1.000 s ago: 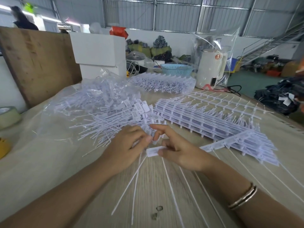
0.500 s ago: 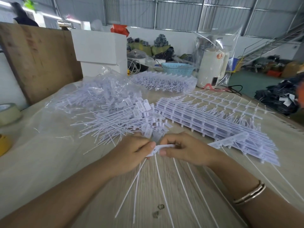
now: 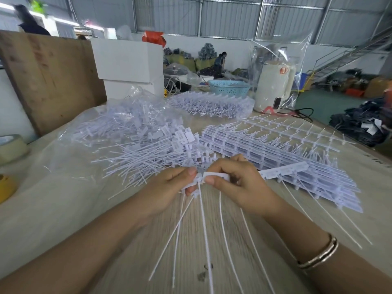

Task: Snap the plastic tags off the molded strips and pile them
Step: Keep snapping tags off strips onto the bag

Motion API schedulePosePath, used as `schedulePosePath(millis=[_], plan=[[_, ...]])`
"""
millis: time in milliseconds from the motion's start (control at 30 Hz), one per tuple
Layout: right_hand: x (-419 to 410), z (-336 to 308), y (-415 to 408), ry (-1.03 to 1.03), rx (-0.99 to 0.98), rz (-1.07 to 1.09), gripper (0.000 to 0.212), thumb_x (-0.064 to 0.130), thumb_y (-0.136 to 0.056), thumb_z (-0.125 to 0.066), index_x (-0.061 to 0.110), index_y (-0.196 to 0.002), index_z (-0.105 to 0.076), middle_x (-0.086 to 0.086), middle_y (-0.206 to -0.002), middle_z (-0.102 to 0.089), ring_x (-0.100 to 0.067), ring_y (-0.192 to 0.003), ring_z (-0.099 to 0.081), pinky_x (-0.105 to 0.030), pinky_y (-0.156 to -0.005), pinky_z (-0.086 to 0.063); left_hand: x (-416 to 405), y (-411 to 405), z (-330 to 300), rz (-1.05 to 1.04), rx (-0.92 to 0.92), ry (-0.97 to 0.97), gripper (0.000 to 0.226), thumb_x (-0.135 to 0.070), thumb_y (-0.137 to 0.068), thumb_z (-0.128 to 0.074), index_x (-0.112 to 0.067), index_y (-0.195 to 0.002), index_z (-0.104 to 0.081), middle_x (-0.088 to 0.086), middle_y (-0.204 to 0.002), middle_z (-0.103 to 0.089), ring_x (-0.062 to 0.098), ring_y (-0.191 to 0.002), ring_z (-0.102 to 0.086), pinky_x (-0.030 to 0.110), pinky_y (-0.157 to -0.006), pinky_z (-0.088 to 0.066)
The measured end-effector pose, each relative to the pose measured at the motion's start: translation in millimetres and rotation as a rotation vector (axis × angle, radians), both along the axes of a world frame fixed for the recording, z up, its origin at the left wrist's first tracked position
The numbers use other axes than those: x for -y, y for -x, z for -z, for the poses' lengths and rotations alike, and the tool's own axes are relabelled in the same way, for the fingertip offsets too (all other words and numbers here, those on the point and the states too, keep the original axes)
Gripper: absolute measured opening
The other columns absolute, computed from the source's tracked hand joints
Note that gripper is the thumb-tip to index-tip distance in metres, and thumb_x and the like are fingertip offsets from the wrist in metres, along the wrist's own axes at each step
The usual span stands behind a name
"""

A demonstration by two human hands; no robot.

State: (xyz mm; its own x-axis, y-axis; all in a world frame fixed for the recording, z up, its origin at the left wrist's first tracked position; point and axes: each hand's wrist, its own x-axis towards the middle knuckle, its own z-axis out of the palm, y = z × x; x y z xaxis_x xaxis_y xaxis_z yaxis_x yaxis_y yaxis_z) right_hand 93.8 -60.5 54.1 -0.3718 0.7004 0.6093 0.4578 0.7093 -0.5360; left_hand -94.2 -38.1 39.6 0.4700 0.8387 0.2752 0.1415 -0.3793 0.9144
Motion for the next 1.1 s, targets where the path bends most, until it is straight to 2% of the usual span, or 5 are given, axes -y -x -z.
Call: schedulePosePath(millis=[233, 467, 733, 967, 1100], plan=[[0, -13, -16, 0.189, -0.357, -0.224, 0.013, 0.018, -0.083, -0.060, 0.026, -0.081, -0.069, 0.015, -0.066, -0.062, -0.001, -0.060, -0.053, -0.012, -0.059, -0.040, 1, 10, -1, 0.218, 0.246, 0.140, 0.032, -0.041, -0.085, -0.048, -0.022, -0.061, -0.056, -0.005, -0.063, -0.048, 0.008, -0.063, -0.046, 0.018, -0.071, -0.039], [-6, -2, -16, 0.123, 0.063, 0.006, 0.021, 0.028, -0.088, -0.059, 0.018, -0.105, -0.067, 0.014, -0.086, -0.058, -0.002, -0.075, -0.054, -0.017, -0.071, -0.041, -29, 24, 13, -0.129, -0.587, -0.697, 0.046, -0.056, -0.086, -0.039, -0.021, -0.063, -0.056, -0.014, -0.060, -0.049, 0.007, -0.066, -0.045, 0.027, -0.067, -0.036], [0, 7, 5, 0.266, 0.133, -0.114, 0.060, -0.011, -0.087, -0.049, 0.024, -0.134, -0.037, 0.010, -0.098, -0.042, 0.002, -0.075, -0.045, -0.014, -0.067, -0.035, -9, 2, 11, -0.147, -0.309, -0.540, 0.048, -0.049, -0.089, -0.036, -0.015, -0.062, -0.055, 0.001, -0.060, -0.053, 0.013, -0.061, -0.049, 0.026, -0.064, -0.039], [-4, 0, -4, 0.308, 0.215, -0.024, 0.014, 0.014, -0.090, -0.061, 0.012, -0.103, -0.065, 0.004, -0.102, -0.052, -0.004, -0.091, -0.050, -0.020, -0.082, -0.039, -4, 4, 4, -0.108, -0.281, -0.533, 0.032, -0.029, -0.086, -0.051, -0.003, -0.066, -0.053, -0.002, -0.060, -0.046, 0.012, -0.065, -0.045, 0.015, -0.058, -0.029], [-4, 4, -2, 0.369, 0.157, -0.058, 0.006, 0.016, -0.087, -0.065, 0.010, -0.088, -0.067, -0.002, -0.074, -0.059, -0.016, -0.066, -0.052, -0.026, -0.064, -0.039, -4, 2, 9, -0.112, -0.278, -0.430, 0.037, -0.023, -0.094, -0.053, -0.015, -0.059, -0.046, -0.010, -0.053, -0.036, 0.004, -0.054, -0.039, 0.017, -0.053, -0.027]])
